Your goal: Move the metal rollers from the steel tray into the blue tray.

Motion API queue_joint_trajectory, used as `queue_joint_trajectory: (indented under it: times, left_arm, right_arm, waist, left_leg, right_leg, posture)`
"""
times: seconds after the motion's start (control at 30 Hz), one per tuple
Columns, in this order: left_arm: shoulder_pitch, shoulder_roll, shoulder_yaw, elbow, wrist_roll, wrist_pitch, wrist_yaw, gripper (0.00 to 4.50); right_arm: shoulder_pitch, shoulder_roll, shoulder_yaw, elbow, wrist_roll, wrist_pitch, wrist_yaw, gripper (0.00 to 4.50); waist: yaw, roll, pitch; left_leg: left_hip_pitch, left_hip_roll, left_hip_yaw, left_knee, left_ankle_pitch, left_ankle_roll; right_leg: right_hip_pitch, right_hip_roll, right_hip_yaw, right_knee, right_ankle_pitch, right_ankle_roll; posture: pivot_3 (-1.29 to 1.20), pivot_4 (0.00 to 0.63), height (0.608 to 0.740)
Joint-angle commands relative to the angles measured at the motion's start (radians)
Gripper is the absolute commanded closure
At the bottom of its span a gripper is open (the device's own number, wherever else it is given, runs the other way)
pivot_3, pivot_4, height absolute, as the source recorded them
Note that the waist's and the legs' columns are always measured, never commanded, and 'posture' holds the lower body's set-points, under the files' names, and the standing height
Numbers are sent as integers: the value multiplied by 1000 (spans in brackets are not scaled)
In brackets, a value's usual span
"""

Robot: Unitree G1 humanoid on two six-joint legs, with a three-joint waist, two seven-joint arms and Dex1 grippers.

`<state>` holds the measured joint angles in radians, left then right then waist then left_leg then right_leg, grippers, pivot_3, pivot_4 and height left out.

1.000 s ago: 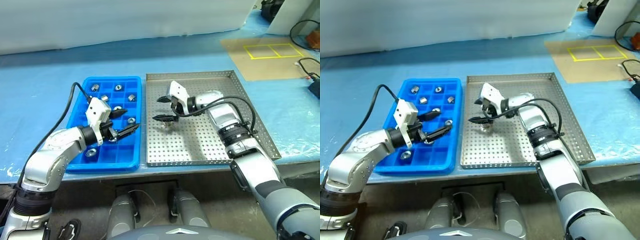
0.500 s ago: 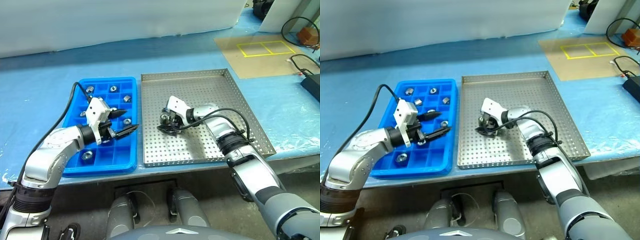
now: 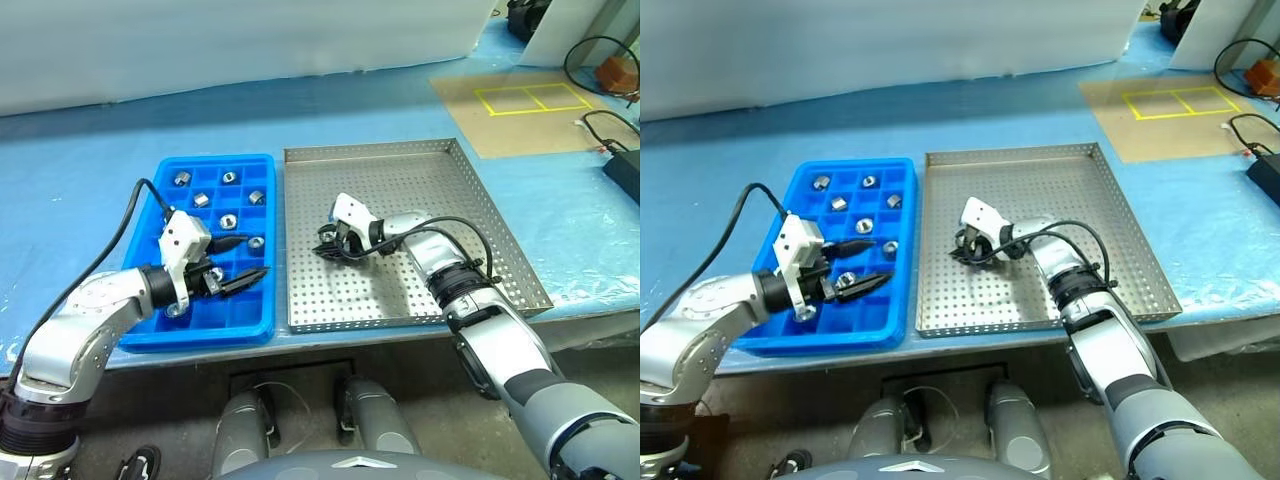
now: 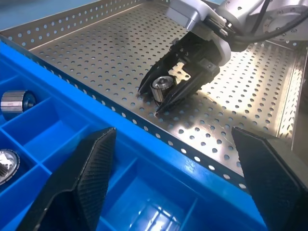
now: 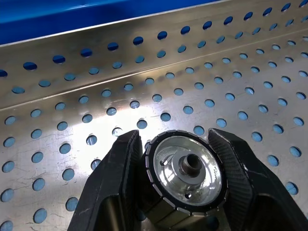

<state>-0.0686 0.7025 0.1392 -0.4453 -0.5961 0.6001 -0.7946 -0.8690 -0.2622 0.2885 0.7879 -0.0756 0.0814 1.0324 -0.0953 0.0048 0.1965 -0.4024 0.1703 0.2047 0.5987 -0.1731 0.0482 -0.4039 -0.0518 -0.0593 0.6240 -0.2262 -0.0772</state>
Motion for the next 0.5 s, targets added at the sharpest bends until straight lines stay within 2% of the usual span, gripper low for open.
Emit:
queue_joint_trajectory:
  times: [0.03,0.23,0.4,0.5]
  left_arm:
    - [44,35,82,-66,-38,8,-11,455]
    - [202,88,267,-142,-129,42,-48,455]
    - [318,87,382,-192,-150,55,-24,455]
    - [366,66,410,-238,-163,59,8,455]
  right_arm:
    - [-20,9,-12,-66,28,13,33,2648]
    - [-92,99,-68,-277,209,316,140,2648]
    - [-100,152,27,-283,182,317,190,2648]
    - [-79,148,107,-306,169,345,255,2648]
  waist:
    - [-1,0,0]
    - [-5,0,1]
    - [30,0,0]
    - [57,-1,0]
  left_leg:
    - [0,0,0,0,0,0]
    - [-2,2,0,-1,0,0]
    - [-1,3,0,-3,0,-2]
    - [-1,2,0,-3,0,-2]
  right_leg:
    - [0,0,0,0,0,0]
    - [-3,2,0,0,0,0]
    - [-2,3,0,0,-1,-2]
    - [-2,2,0,-1,-1,-2]
  posture:
    - [-402,150,740]
    - [-355,150,740]
    - [-277,150,740]
    - [-234,150,740]
